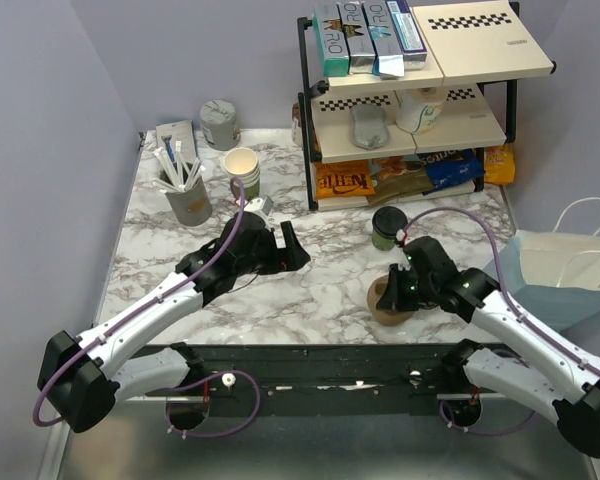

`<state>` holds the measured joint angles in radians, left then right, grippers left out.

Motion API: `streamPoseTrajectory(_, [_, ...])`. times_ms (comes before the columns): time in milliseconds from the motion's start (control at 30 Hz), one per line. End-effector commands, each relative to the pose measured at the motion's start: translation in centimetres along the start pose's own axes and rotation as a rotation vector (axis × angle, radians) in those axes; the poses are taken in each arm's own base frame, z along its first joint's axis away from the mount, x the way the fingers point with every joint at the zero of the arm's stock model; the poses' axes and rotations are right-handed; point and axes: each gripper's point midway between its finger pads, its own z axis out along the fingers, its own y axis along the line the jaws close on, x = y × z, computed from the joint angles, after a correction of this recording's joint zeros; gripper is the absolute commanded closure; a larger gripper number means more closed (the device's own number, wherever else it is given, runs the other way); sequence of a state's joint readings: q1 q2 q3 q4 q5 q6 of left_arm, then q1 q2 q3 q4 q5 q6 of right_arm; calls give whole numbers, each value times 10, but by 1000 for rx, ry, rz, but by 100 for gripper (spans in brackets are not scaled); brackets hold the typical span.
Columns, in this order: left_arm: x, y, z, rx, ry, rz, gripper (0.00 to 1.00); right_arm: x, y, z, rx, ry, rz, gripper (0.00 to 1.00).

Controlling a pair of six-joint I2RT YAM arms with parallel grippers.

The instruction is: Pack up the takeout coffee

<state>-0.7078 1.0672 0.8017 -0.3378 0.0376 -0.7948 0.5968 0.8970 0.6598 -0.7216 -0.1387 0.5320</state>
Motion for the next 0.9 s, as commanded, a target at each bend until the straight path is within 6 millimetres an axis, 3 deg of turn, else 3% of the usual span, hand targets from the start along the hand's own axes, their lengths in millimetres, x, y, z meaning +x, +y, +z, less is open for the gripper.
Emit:
streamPoseTrajectory(0, [3, -3, -1, 33, 9, -6, 1, 40, 44, -6, -138, 170, 14, 96])
streamPoseTrajectory(67, [5, -2, 2, 30, 19, -5, 1, 43, 59, -9, -176, 196, -38, 95])
streamPoseTrajectory(167, [8, -6, 5, 53, 38, -1, 1, 42, 63, -9, -183, 206, -75, 91])
streamPoseTrajectory(233, [10, -16, 7, 109, 50, 9, 1, 38, 65, -10, -189, 187, -88, 85])
streamPoseTrajectory(400, [31, -42, 12, 280, 125, 11, 1, 35, 75, -10, -249, 179, -105, 81])
streamPoseTrajectory(667, [59, -45, 27, 286, 210, 9, 1, 41, 72, 2, -245, 213, -134, 62])
streamPoseTrajectory(867, [65, -47, 24, 289, 210, 11, 1, 40, 73, 4, -251, 213, -165, 60])
